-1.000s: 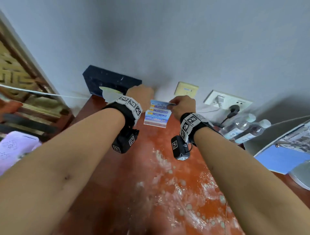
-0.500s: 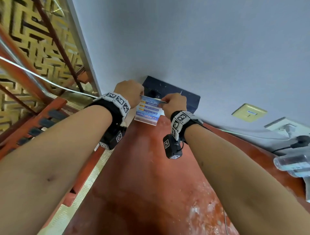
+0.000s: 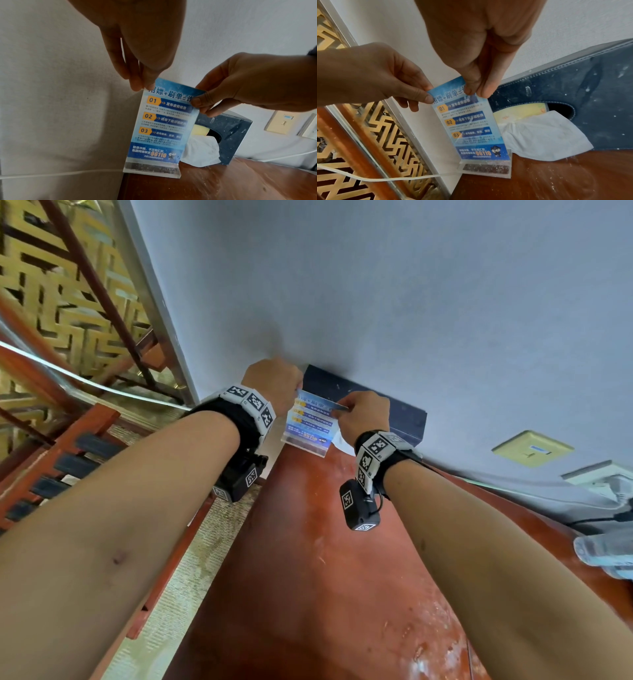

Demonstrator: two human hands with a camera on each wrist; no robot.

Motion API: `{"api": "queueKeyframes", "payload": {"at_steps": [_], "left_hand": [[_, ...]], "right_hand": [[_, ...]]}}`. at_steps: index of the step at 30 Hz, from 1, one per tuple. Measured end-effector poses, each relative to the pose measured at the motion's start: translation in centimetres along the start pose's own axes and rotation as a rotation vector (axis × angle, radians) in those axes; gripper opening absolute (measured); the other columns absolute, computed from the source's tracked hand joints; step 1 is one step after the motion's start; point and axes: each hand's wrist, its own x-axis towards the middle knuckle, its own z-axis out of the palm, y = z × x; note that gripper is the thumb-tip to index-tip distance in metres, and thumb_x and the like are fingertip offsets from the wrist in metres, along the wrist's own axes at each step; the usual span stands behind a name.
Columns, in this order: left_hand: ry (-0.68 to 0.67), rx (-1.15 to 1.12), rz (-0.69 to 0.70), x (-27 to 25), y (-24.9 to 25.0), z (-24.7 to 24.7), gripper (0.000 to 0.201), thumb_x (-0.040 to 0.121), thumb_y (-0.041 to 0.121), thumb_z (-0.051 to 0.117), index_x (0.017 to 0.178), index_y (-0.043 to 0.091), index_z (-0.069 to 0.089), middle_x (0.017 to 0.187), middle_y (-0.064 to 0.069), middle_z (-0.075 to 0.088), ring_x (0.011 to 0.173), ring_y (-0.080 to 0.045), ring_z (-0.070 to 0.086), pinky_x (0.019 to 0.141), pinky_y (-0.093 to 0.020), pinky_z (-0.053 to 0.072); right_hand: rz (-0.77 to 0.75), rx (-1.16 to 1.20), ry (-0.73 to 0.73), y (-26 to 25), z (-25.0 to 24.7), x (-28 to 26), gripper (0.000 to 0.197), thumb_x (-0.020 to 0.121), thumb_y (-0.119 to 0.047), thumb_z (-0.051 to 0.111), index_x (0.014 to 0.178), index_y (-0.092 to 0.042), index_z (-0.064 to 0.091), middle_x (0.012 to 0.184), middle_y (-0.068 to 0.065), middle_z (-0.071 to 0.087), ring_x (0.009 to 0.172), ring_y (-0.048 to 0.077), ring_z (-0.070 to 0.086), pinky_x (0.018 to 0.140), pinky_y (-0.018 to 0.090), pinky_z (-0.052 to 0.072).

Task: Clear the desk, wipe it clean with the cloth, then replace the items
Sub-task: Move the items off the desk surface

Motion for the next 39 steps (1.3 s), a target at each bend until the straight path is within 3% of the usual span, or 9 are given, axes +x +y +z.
{"api": "queueKeyframes", "payload": {"at_steps": [5,9,13,15,19,23,30,34,39], "left_hand": [[0.026,0.039,0.041,0.9,-0.1,0.6,0.022,0.095,0.016,0.050,0.110,0.013,0.066,0.102,-0.011,0.067,0.091,-0.030,0.062,0.068,-0.032,0.040],[0.035,0.077,0.029,0.7,-0.1,0.9,0.019,0.094,0.014,0.051,0.107,0.013,0.065,0.098,-0.010,0.067,0.087,-0.030,0.063,0.065,-0.031,0.039],[-0.030,0.038,0.012,0.6,0.1,0.2,0.022,0.093,0.018,0.056,0.113,0.015,0.065,0.105,-0.009,0.067,0.093,-0.030,0.062,0.070,-0.033,0.044],[-0.071,0.003,0.010,0.4,0.4,-0.2,0.035,0.091,0.018,0.058,0.126,0.018,0.057,0.117,-0.009,0.062,0.103,-0.031,0.060,0.079,-0.036,0.047],[-0.076,-0.052,-0.009,-0.6,1.3,0.2,0.062,0.085,0.015,0.063,0.141,0.021,0.038,0.134,-0.008,0.049,0.122,-0.030,0.046,0.088,-0.041,0.046],[0.009,-0.033,0.005,-1.7,3.4,0.0,0.057,0.083,0.012,0.062,0.137,0.015,0.041,0.132,-0.010,0.046,0.125,-0.029,0.039,0.087,-0.041,0.046],[0.003,-0.072,0.125,-3.2,12.9,-1.4,0.044,0.083,0.018,0.061,0.124,0.009,0.049,0.122,-0.012,0.046,0.119,-0.031,0.042,0.088,-0.041,0.045],[-0.018,-0.048,0.198,-3.8,20.8,-1.8,0.044,0.085,0.022,0.061,0.126,0.012,0.049,0.125,-0.010,0.046,0.121,-0.028,0.042,0.087,-0.041,0.047],[-0.044,-0.046,0.291,-4.4,32.6,-0.8,0.048,0.088,0.025,0.060,0.132,0.014,0.045,0.128,-0.009,0.045,0.123,-0.028,0.041,0.090,-0.042,0.047]], "right_hand": [[-0.038,-0.051,0.009,0.5,0.3,0.6,0.013,0.089,-0.019,0.065,0.098,-0.015,0.074,0.095,0.005,0.071,0.077,0.014,0.057,0.073,0.021,0.044],[-0.045,-0.052,0.021,0.5,0.4,0.7,0.013,0.089,-0.020,0.065,0.098,-0.016,0.073,0.094,0.005,0.072,0.082,0.018,0.064,0.076,0.025,0.051],[-0.039,-0.057,-0.008,0.6,0.6,0.5,0.016,0.088,-0.020,0.065,0.102,-0.017,0.073,0.094,0.005,0.072,0.085,0.021,0.066,0.080,0.031,0.055],[-0.043,-0.046,-0.028,0.6,0.5,0.3,0.024,0.086,-0.020,0.066,0.109,-0.018,0.071,0.102,0.005,0.072,0.092,0.021,0.066,0.080,0.028,0.053],[-0.060,0.032,-0.057,0.5,-0.4,-0.9,0.065,0.081,-0.020,0.075,0.140,-0.015,0.048,0.128,0.011,0.061,0.118,0.025,0.057,0.102,0.034,0.045],[-0.069,0.033,-0.049,2.0,-2.5,-2.7,0.072,0.080,-0.023,0.075,0.143,-0.015,0.041,0.135,0.013,0.053,0.124,0.026,0.051,0.103,0.037,0.045],[0.001,0.068,0.071,8.8,-9.0,-5.9,0.056,0.082,-0.021,0.071,0.133,-0.012,0.051,0.126,0.011,0.057,0.113,0.025,0.056,0.090,0.028,0.044],[0.045,0.108,0.200,14.9,-14.0,-8.0,0.042,0.086,-0.019,0.066,0.127,-0.011,0.058,0.120,0.010,0.061,0.105,0.024,0.061,0.093,0.027,0.041],[0.176,0.059,0.276,25.1,-21.1,-11.3,0.038,0.087,-0.019,0.063,0.125,-0.012,0.060,0.124,0.010,0.058,0.109,0.026,0.058,0.094,0.031,0.042]]}}
